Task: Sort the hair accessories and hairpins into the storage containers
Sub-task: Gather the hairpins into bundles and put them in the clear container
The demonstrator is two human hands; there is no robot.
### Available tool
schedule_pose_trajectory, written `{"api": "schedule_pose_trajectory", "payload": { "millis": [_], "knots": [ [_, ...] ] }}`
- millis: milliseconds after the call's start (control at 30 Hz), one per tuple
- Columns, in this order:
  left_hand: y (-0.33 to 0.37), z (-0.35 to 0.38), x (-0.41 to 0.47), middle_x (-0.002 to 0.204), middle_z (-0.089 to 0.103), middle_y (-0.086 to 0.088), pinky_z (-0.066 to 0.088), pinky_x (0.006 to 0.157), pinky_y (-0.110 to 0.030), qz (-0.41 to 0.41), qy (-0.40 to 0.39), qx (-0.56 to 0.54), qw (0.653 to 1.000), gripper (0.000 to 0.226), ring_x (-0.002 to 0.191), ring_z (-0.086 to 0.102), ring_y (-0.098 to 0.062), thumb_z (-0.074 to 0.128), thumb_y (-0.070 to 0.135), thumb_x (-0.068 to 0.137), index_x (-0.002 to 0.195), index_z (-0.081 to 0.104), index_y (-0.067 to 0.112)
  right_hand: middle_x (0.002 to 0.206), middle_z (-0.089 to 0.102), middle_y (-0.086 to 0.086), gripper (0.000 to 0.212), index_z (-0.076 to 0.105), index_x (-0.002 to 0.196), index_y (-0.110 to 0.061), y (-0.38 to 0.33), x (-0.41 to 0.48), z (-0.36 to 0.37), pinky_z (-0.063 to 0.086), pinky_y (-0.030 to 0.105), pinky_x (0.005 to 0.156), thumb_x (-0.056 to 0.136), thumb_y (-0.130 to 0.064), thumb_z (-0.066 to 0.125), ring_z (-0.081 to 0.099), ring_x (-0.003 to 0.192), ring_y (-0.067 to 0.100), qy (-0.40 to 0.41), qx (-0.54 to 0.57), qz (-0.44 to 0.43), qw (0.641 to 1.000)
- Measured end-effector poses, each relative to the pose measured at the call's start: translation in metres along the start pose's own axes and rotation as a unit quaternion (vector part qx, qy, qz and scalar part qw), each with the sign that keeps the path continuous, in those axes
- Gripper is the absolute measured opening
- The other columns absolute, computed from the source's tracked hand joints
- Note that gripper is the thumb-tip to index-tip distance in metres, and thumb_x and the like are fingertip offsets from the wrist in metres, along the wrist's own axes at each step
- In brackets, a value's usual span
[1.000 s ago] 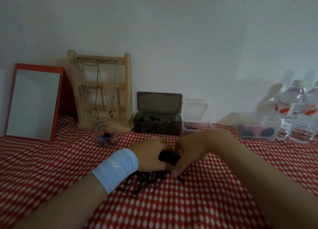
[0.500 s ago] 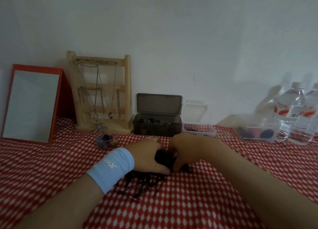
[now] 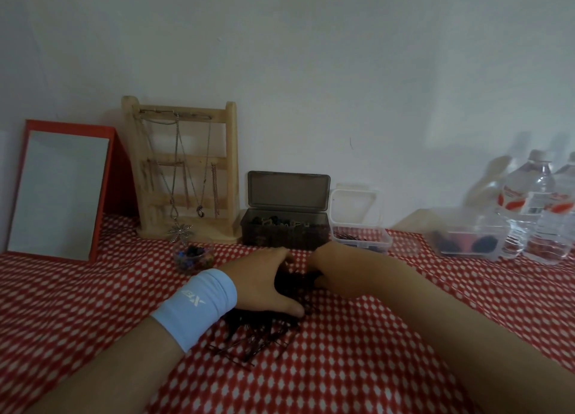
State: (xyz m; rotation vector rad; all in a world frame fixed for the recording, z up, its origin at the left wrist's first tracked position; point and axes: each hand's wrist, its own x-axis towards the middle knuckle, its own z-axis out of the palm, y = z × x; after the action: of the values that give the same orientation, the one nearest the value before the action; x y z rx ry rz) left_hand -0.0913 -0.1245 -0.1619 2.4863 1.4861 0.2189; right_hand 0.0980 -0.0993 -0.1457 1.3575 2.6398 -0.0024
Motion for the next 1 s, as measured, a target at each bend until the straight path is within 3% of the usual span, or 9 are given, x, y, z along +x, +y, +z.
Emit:
{"api": "schedule_pose_trajectory", "payload": {
  "millis": [67, 133, 300, 467, 633, 767, 833, 900, 1000],
  "knots": [
    [-0.001, -0.001, -0.001, 0.144, 0.041, 0.008, 0.04, 0.106, -0.031, -0.007, -0.007, -0.014, 1.0, 0.098, 0.126, 0.044, -0.011, 0.073, 0.066, 0.068, 0.146, 0.028, 0.028, 0.108, 0.065, -0.003, 0.024, 0.065, 0.12, -0.018, 0.012, -0.006, -0.006, 0.049, 0.03, 0.085, 0.099, -0.025, 0.056, 0.06, 0.091, 0.013, -0.015, 0.041, -0.012, 0.999],
    [-0.002, -0.001, -0.001, 0.142, 0.043, 0.011, 0.039, 0.105, -0.028, -0.014, 0.004, -0.058, 0.998, 0.09, 0.125, 0.045, -0.008, 0.071, 0.064, 0.073, 0.146, 0.028, 0.032, 0.096, 0.061, -0.011, 0.012, 0.065, 0.107, -0.026, 0.023, -0.011, -0.011, 0.047, 0.03, 0.083, 0.099, -0.028, 0.056, 0.058, 0.085, 0.009, -0.031, 0.092, -0.029, 0.995],
    [0.002, -0.002, 0.004, 0.113, 0.062, 0.02, 0.047, 0.094, -0.019, -0.009, 0.09, -0.167, 0.982, 0.035, 0.1, 0.057, 0.008, 0.064, 0.045, 0.088, 0.121, 0.058, 0.037, 0.088, 0.068, -0.012, 0.014, 0.065, 0.097, -0.024, 0.04, -0.016, -0.013, 0.045, 0.021, 0.075, 0.102, -0.025, 0.052, 0.063, 0.079, 0.003, -0.044, 0.242, -0.031, 0.969],
    [0.005, -0.002, 0.01, 0.097, 0.069, 0.021, 0.048, 0.085, -0.017, -0.01, 0.142, -0.2, 0.969, 0.014, 0.09, 0.062, 0.007, 0.065, 0.033, 0.091, 0.104, 0.07, 0.035, 0.079, 0.062, -0.006, 0.022, 0.06, 0.088, -0.021, 0.043, -0.015, -0.009, 0.047, 0.027, 0.073, 0.104, -0.017, 0.045, 0.057, 0.073, 0.01, -0.072, 0.391, -0.016, 0.917],
    [0.004, -0.012, 0.014, 0.091, 0.068, 0.026, 0.041, 0.077, -0.006, -0.007, 0.16, -0.172, 0.972, 0.012, 0.086, 0.06, 0.014, 0.065, 0.029, 0.091, 0.099, 0.074, 0.033, 0.071, 0.056, -0.005, 0.026, 0.065, 0.096, -0.016, 0.047, -0.015, -0.008, 0.043, 0.025, 0.062, 0.105, -0.009, 0.041, 0.048, 0.062, 0.009, -0.11, 0.532, -0.017, 0.84],
    [-0.004, -0.019, 0.011, 0.087, 0.066, 0.029, 0.038, 0.075, 0.0, -0.022, 0.155, -0.145, 0.977, 0.013, 0.086, 0.057, 0.019, 0.064, 0.028, 0.092, 0.098, 0.075, 0.032, 0.078, 0.054, -0.004, 0.025, 0.067, 0.112, -0.006, 0.067, -0.02, -0.014, 0.044, 0.023, 0.067, 0.105, -0.015, 0.045, 0.051, 0.066, 0.007, -0.167, 0.474, -0.013, 0.864],
    [-0.009, -0.021, 0.009, 0.085, 0.068, 0.028, 0.041, 0.08, -0.005, -0.035, 0.132, -0.135, 0.981, 0.012, 0.086, 0.058, 0.018, 0.064, 0.029, 0.092, 0.094, 0.075, 0.033, 0.081, 0.053, -0.001, 0.026, 0.066, 0.117, -0.003, 0.078, -0.021, -0.013, 0.045, 0.024, 0.069, 0.105, -0.015, 0.046, 0.052, 0.069, 0.009, -0.17, 0.481, -0.012, 0.86],
    [-0.01, -0.019, 0.006, 0.091, 0.067, 0.028, 0.045, 0.087, -0.014, -0.041, 0.072, -0.107, 0.991, 0.012, 0.089, 0.059, 0.013, 0.064, 0.031, 0.092, 0.094, 0.075, 0.036, 0.083, 0.052, 0.003, 0.026, 0.066, 0.116, -0.003, 0.084, -0.02, -0.011, 0.046, 0.025, 0.068, 0.103, -0.014, 0.046, 0.052, 0.072, 0.012, -0.15, 0.537, -0.034, 0.829],
    [-0.004, -0.012, 0.006, 0.107, 0.057, 0.027, 0.042, 0.096, -0.019, -0.02, 0.038, -0.05, 0.998, 0.02, 0.102, 0.05, 0.007, 0.061, 0.037, 0.092, 0.112, 0.066, 0.042, 0.086, 0.054, 0.006, 0.029, 0.065, 0.12, 0.0, 0.083, -0.014, -0.006, 0.047, 0.025, 0.068, 0.1, -0.012, 0.048, 0.052, 0.073, 0.015, -0.098, 0.611, -0.068, 0.783]
  ]
}}
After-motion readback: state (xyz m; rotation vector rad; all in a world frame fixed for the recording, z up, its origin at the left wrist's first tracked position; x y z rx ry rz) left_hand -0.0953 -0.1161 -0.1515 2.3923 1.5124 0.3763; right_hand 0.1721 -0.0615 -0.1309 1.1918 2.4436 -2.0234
